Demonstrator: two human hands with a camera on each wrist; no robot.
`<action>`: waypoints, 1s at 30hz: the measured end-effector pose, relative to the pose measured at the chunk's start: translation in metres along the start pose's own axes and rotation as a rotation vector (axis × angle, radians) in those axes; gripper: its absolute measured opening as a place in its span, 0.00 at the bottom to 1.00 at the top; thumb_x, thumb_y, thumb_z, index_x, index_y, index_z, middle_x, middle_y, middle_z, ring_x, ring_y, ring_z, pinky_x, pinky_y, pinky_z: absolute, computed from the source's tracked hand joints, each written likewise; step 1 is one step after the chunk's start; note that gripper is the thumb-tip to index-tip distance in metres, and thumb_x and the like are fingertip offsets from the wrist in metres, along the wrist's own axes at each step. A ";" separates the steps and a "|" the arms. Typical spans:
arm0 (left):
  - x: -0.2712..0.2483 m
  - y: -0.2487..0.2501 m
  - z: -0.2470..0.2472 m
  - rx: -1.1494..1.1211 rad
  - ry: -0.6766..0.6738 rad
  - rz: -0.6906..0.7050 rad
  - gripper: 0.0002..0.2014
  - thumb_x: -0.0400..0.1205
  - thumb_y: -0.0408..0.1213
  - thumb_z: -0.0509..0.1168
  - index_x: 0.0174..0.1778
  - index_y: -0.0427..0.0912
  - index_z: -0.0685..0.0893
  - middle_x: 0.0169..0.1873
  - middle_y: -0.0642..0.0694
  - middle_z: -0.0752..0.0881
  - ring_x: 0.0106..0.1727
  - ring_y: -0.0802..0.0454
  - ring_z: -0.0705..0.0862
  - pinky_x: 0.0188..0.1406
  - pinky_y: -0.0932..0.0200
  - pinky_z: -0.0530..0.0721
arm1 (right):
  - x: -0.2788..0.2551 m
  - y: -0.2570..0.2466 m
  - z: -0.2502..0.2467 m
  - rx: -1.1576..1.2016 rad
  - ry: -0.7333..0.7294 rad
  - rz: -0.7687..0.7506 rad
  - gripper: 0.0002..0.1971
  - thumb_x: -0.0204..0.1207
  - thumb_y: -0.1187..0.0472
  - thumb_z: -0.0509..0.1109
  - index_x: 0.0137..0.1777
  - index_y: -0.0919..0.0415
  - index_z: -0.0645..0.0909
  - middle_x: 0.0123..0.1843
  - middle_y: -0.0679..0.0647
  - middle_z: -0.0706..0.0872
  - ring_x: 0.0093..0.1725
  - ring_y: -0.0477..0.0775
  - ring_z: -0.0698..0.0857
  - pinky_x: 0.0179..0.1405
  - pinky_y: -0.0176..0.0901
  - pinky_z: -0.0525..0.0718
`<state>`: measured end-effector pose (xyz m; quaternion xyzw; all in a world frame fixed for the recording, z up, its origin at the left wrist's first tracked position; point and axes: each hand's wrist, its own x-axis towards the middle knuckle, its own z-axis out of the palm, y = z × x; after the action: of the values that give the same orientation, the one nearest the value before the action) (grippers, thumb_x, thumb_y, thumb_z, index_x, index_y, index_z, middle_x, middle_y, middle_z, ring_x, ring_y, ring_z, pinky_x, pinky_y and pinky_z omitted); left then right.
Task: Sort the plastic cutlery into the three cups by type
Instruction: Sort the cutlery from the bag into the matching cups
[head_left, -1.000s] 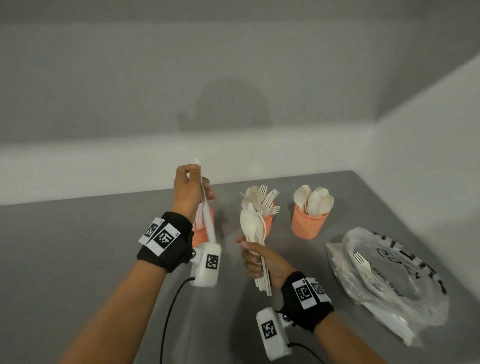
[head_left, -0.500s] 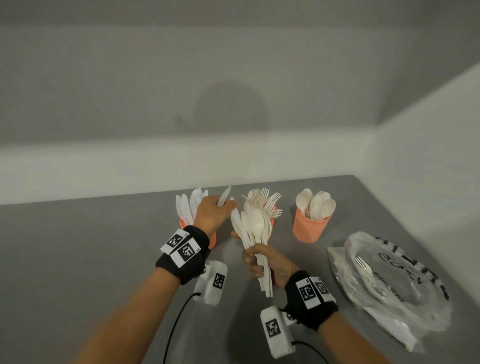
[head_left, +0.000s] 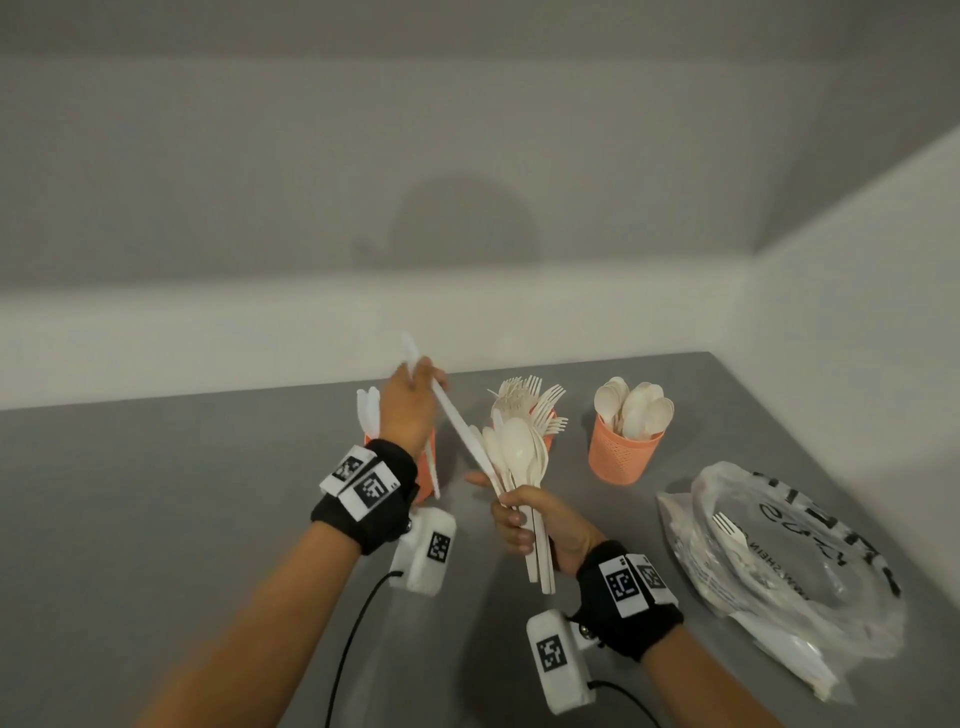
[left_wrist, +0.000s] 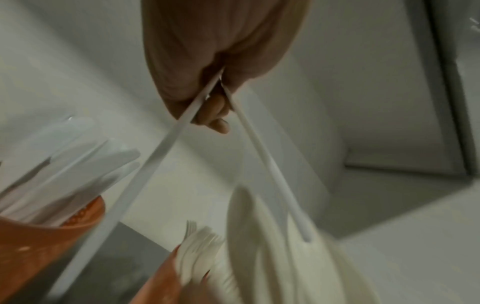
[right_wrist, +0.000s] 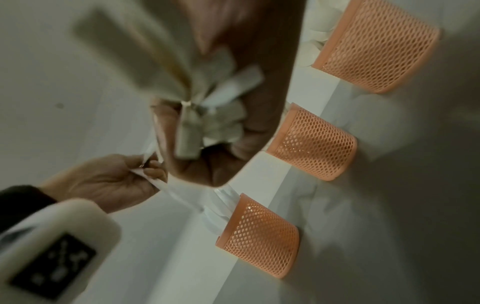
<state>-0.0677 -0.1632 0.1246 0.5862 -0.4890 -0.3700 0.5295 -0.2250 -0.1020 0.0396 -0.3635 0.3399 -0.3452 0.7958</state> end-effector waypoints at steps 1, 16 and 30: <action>0.005 0.006 -0.005 -0.113 0.060 -0.026 0.16 0.88 0.41 0.49 0.35 0.46 0.73 0.30 0.46 0.82 0.29 0.54 0.79 0.35 0.59 0.77 | -0.001 0.001 -0.001 0.005 -0.003 0.006 0.26 0.69 0.59 0.59 0.69 0.58 0.74 0.22 0.45 0.68 0.18 0.40 0.66 0.17 0.29 0.67; -0.019 -0.007 0.013 0.248 -0.358 -0.073 0.09 0.74 0.34 0.70 0.28 0.42 0.81 0.29 0.48 0.83 0.37 0.50 0.82 0.40 0.59 0.79 | -0.010 -0.006 0.004 -0.023 -0.009 0.021 0.22 0.70 0.59 0.60 0.65 0.56 0.76 0.23 0.44 0.72 0.16 0.40 0.67 0.15 0.28 0.68; -0.026 -0.025 0.015 -0.235 -0.197 -0.263 0.14 0.82 0.42 0.62 0.31 0.42 0.76 0.15 0.54 0.72 0.13 0.62 0.66 0.12 0.71 0.65 | -0.001 -0.007 0.019 -0.109 0.223 -0.071 0.10 0.83 0.54 0.57 0.52 0.58 0.78 0.19 0.44 0.69 0.15 0.40 0.63 0.13 0.29 0.62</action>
<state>-0.0838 -0.1433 0.0952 0.5401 -0.4113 -0.5460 0.4910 -0.2122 -0.0978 0.0550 -0.3771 0.4315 -0.3924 0.7195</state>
